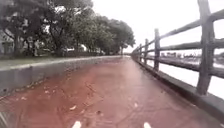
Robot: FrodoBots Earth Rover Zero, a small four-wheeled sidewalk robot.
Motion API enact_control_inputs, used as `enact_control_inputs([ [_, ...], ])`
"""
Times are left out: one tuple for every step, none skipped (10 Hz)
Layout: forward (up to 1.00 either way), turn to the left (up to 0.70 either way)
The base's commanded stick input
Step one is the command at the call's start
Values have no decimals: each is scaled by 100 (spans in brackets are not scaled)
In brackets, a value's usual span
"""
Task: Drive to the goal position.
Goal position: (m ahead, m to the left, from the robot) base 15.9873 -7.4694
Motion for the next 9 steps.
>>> enact_control_inputs([
  [50, 0],
  [50, 0],
  [50, 0],
  [50, 0],
  [50, 0],
  [50, 0],
  [50, 0],
  [50, 0],
  [50, 0],
])
